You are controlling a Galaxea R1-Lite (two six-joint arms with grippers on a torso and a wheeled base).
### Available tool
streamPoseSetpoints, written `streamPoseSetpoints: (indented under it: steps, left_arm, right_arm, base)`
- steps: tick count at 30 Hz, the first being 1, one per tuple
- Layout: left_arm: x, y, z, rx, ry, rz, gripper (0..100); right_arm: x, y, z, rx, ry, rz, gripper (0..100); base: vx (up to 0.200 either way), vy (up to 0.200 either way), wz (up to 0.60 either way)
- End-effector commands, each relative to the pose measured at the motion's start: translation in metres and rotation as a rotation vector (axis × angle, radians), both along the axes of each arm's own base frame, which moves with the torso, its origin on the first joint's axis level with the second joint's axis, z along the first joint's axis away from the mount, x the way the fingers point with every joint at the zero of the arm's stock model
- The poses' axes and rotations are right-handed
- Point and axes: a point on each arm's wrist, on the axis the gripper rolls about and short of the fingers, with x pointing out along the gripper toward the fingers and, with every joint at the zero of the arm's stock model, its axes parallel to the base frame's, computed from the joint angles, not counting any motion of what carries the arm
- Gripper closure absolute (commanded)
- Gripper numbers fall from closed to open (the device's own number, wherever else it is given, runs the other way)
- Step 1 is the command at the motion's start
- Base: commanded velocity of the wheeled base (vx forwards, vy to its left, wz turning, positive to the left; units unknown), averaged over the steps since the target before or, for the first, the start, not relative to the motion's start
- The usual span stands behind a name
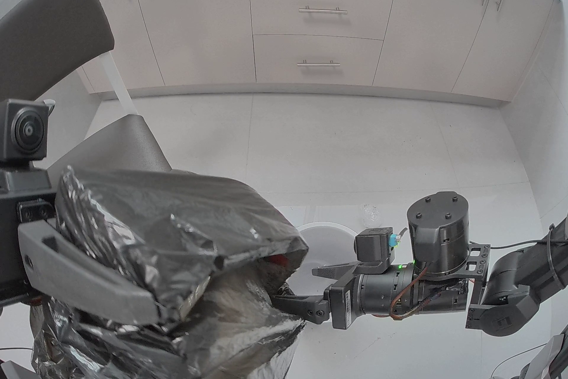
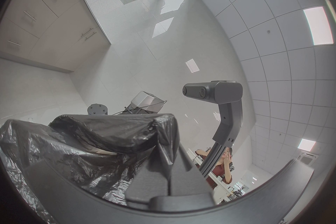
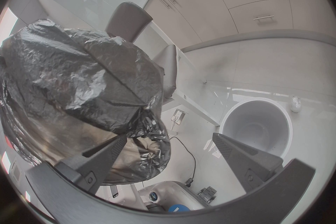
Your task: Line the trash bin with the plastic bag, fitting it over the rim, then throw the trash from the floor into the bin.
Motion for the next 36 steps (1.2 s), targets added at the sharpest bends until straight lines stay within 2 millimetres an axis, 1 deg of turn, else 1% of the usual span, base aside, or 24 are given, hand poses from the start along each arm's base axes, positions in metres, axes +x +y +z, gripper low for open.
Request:
streamPoseSetpoints:
  steps: [1, 4, 6, 14, 22, 24, 28, 36]
  left_arm:
    - [0.001, 0.0, -0.001, 0.002, 0.004, 0.004, 100]
    - [0.002, -0.001, -0.001, 0.003, 0.006, 0.004, 100]
    - [0.002, -0.001, -0.001, 0.003, 0.006, 0.004, 100]
    - [0.002, -0.001, -0.001, 0.002, 0.004, 0.004, 100]
    - [0.001, -0.001, 0.0, 0.001, 0.003, 0.002, 100]
    - [0.001, -0.001, 0.0, 0.001, 0.003, 0.002, 100]
    - [0.0, 0.0, 0.0, -0.001, -0.001, 0.002, 100]
    - [-0.001, 0.001, 0.001, -0.004, -0.005, 0.002, 100]
  right_arm:
    - [-0.011, -0.001, 0.011, 0.023, -0.016, 0.025, 0]
    - [-0.017, 0.0, 0.01, 0.02, -0.015, 0.041, 0]
    - [-0.026, 0.002, 0.007, 0.007, -0.008, 0.072, 0]
    - [-0.026, 0.008, 0.0, -0.007, 0.004, 0.087, 0]
    - [-0.023, 0.013, -0.011, -0.03, 0.025, 0.089, 0]
    - [-0.022, 0.015, -0.011, -0.027, 0.023, 0.091, 0]
    - [-0.017, 0.026, -0.011, -0.017, 0.018, 0.099, 0]
    - [-0.004, 0.046, -0.023, -0.024, 0.026, 0.104, 0]
  base:
    - [0.0, 0.0, 0.0]
    - [0.0, 0.0, 0.0]
    - [0.0, 0.0, 0.0]
    - [0.0, 0.0, 0.0]
    - [0.0, 0.0, 0.0]
    - [0.0, 0.0, 0.0]
    - [0.0, 0.0, 0.0]
    - [0.0, 0.0, 0.0]
